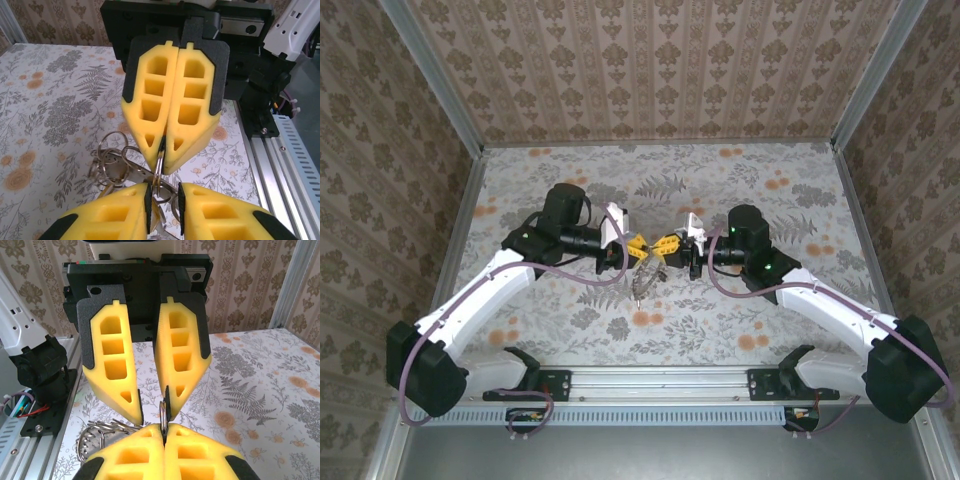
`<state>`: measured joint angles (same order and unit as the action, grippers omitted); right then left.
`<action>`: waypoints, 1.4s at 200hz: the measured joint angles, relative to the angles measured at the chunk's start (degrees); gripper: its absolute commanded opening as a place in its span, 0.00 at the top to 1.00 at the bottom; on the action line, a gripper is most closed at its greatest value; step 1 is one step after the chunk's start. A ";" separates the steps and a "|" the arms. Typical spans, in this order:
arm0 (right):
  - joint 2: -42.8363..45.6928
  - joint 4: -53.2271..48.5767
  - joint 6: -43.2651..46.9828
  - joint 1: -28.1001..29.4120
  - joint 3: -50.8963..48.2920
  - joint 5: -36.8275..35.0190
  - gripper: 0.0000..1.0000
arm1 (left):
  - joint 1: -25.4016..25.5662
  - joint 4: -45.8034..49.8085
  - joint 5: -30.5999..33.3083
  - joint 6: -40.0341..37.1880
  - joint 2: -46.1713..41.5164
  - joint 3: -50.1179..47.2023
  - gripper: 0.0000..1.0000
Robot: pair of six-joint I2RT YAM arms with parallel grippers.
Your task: Put the keys on the keyring
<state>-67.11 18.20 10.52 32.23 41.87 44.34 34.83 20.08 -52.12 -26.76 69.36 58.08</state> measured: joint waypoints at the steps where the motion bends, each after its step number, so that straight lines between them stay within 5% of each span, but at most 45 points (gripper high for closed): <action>1: 0.00 0.00 0.00 0.00 0.00 0.02 1.00 | 0.02 0.00 0.00 0.00 0.00 0.00 0.77; 30: 0.00 0.00 0.09 0.00 -0.04 0.87 1.00 | 0.44 0.04 -0.20 -0.24 0.15 0.04 0.78; 51: 0.00 -0.04 0.24 0.00 -0.04 1.38 1.00 | 0.66 0.09 -0.28 -0.57 0.70 0.07 1.00; 81: 0.39 -2.40 3.10 -0.09 -0.09 1.38 0.97 | 0.79 1.11 -0.11 -1.77 1.14 0.22 1.00; 112: 1.79 -11.98 10.58 0.28 2.05 0.20 0.74 | 2.19 4.52 2.03 -2.84 1.18 1.11 1.00; 159: 2.49 -25.88 18.95 0.13 6.99 -2.51 0.66 | 3.23 9.11 4.79 -4.44 1.60 4.33 1.00; 239: -0.20 -33.97 24.96 1.73 11.61 -4.33 0.68 | 4.98 11.74 6.34 -6.08 4.26 5.03 1.00; 280: -2.10 -34.97 25.70 3.41 12.09 -5.57 0.87 | 5.29 12.11 6.32 -6.29 4.52 5.33 1.00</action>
<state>-69.21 -16.78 36.23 35.64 53.95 38.76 40.12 32.18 -45.80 -33.06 73.89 63.42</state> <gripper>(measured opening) 0.204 0.046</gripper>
